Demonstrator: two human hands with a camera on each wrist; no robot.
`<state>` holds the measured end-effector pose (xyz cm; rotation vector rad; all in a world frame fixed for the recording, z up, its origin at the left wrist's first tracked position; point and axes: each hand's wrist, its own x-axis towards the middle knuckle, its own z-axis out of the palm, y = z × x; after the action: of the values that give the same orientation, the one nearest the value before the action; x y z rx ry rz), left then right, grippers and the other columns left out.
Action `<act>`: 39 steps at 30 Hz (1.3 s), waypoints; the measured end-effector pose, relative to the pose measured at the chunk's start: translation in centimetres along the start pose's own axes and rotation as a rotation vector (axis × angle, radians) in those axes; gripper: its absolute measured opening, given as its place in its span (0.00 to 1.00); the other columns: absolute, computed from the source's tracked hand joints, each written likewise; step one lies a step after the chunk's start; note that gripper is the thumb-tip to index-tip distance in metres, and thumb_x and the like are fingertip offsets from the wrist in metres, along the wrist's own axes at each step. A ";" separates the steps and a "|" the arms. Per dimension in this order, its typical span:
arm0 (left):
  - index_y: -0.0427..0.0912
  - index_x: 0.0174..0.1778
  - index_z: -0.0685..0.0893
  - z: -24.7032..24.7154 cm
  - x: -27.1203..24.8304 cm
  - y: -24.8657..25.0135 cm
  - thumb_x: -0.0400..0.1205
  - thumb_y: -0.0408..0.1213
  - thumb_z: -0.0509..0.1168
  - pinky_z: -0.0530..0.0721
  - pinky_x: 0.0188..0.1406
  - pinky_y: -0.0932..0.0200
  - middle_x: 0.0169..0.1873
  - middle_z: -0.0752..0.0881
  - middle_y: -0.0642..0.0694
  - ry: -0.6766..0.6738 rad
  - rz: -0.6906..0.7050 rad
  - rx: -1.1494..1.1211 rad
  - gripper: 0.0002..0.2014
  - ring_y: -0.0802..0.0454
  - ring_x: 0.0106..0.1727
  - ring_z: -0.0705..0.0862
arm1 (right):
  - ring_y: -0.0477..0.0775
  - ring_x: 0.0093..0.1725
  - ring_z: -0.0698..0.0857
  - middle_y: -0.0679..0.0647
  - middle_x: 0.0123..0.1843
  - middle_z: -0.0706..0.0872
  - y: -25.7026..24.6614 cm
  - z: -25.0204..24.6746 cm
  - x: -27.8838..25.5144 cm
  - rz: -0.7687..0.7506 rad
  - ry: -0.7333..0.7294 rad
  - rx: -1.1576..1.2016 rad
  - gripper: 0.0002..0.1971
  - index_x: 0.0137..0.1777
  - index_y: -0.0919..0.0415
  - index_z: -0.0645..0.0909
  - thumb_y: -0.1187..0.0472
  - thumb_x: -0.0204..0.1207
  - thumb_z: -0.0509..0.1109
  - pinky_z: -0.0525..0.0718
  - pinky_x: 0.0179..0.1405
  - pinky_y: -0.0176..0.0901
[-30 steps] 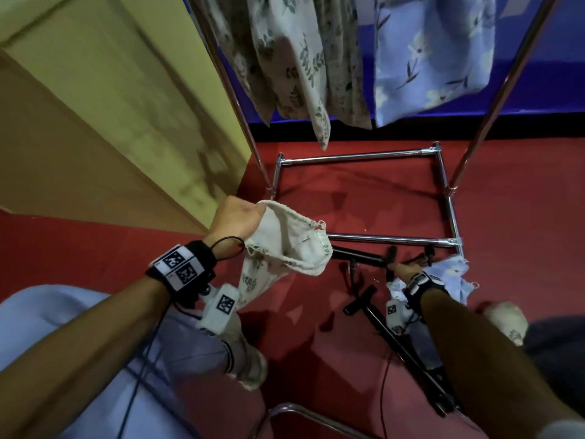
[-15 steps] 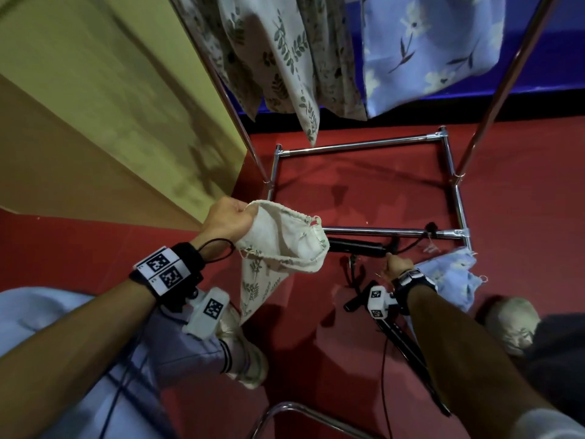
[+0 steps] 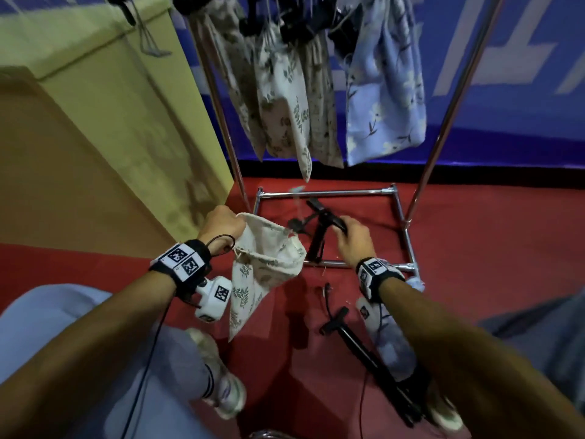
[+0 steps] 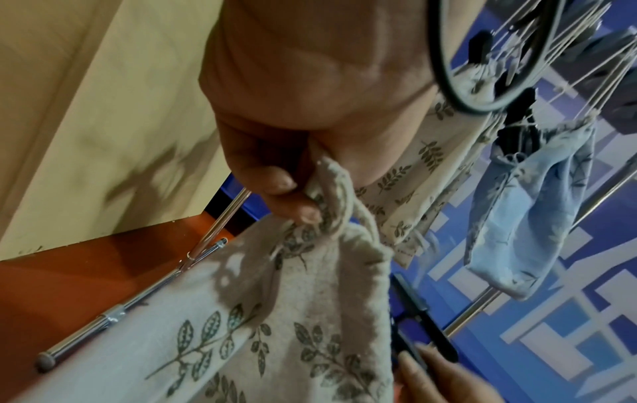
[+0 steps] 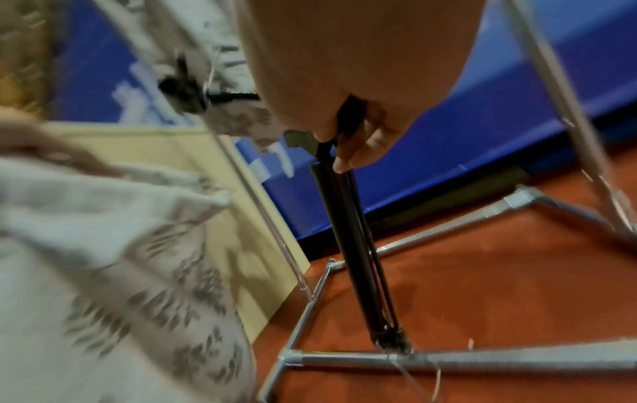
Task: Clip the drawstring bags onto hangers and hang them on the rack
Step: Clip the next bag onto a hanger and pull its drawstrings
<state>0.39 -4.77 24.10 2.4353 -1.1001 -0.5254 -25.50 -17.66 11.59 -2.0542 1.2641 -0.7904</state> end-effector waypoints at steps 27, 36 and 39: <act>0.40 0.34 0.81 2.7 -3.3 -4.8 0.85 0.54 0.61 0.71 0.25 0.59 0.33 0.86 0.43 -0.138 -0.108 0.079 0.22 0.45 0.30 0.82 | 0.53 0.51 0.85 0.55 0.49 0.87 -21.6 -18.6 -0.8 -0.471 0.239 0.322 0.14 0.58 0.65 0.79 0.53 0.89 0.63 0.84 0.51 0.50; 0.43 0.24 0.72 2.6 -4.4 -5.3 0.87 0.54 0.61 0.60 0.24 0.60 0.19 0.72 0.50 -0.172 -0.205 -0.070 0.27 0.51 0.20 0.67 | 0.36 0.41 0.80 0.40 0.40 0.82 -23.1 -17.9 -0.8 -0.430 0.270 0.401 0.09 0.54 0.59 0.80 0.54 0.88 0.64 0.78 0.45 0.39; 0.43 0.25 0.78 2.7 -4.3 -4.9 0.85 0.56 0.64 0.66 0.28 0.56 0.20 0.77 0.49 -0.154 -0.217 -0.276 0.26 0.48 0.24 0.73 | 0.40 0.46 0.83 0.43 0.44 0.85 -22.7 -16.6 -1.3 -0.415 0.244 0.379 0.11 0.55 0.62 0.81 0.53 0.87 0.64 0.83 0.50 0.44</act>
<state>-0.62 0.95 20.00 2.3096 -0.7625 -0.8852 -25.64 -10.96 38.90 -1.9626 0.7285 -1.3882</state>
